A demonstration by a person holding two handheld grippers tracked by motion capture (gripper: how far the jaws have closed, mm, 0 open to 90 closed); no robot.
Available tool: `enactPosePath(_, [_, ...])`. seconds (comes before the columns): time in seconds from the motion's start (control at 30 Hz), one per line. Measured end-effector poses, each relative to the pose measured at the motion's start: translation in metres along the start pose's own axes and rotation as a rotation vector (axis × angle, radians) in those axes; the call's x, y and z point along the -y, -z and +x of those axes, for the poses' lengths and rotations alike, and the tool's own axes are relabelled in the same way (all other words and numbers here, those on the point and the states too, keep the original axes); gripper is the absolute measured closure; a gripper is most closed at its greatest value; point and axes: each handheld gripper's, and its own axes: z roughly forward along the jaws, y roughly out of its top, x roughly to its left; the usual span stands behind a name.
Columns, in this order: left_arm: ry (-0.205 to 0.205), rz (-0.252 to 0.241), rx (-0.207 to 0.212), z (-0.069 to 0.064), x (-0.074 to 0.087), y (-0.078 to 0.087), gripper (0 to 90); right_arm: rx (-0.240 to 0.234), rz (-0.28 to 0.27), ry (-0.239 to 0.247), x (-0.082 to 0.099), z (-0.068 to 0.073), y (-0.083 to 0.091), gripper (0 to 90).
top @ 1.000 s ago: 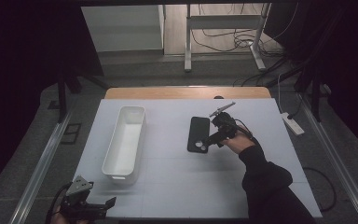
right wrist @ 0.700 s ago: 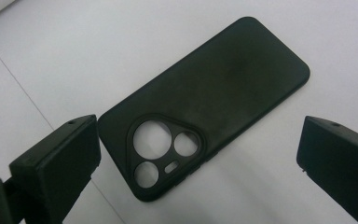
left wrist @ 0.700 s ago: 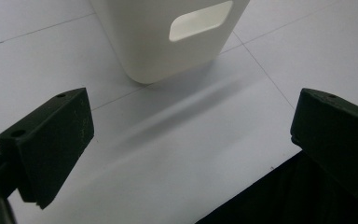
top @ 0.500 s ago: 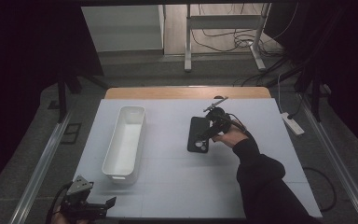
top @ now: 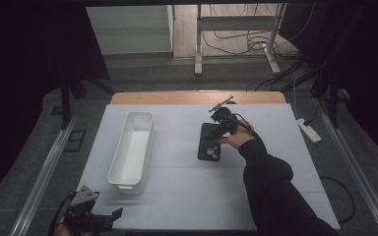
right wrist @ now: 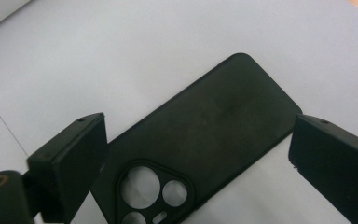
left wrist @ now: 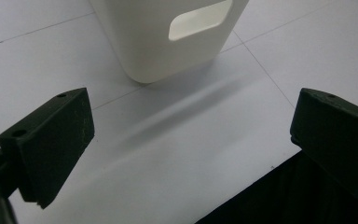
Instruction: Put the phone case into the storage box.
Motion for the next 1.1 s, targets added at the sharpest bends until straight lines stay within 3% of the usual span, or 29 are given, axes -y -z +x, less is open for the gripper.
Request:
enactPosePath(0.13, [0.001,0.0,0.002,0.0,0.0,0.0,0.3,0.009,0.008,0.013,-0.002,0.0,-0.003,17.3])
enactPosePath(0.17, [-0.001,0.001,0.002,0.0,0.0,0.0,0.3,0.02,0.016,0.02,-0.002,0.001,-0.004,28.2])
enactPosePath(0.2, [-0.004,0.004,0.001,0.0,0.0,0.0,0.3,0.02,0.016,0.02,-0.002,0.001,-0.004,28.2])
enactPosePath(0.33, [-0.007,0.004,-0.002,-0.001,0.0,0.0,0.4,0.043,0.038,0.05,-0.004,0.004,-0.006,57.2])
enactPosePath(0.5, [-0.008,0.005,-0.002,-0.002,0.0,-0.001,0.6,0.011,0.067,0.066,-0.008,0.005,-0.011,88.5])
enactPosePath(0.63, [-0.015,0.01,-0.006,-0.002,0.0,-0.001,0.7,-0.024,0.095,0.067,-0.01,0.006,-0.019,90.0])
enactPosePath(0.83, [-0.019,0.015,-0.007,-0.002,-0.001,-0.001,0.7,-0.019,0.084,0.088,-0.013,0.009,-0.029,90.0])
enactPosePath(1.1, [-0.024,0.018,-0.01,-0.003,-0.001,-0.002,0.9,-0.035,0.072,0.075,-0.02,0.016,-0.046,90.0])
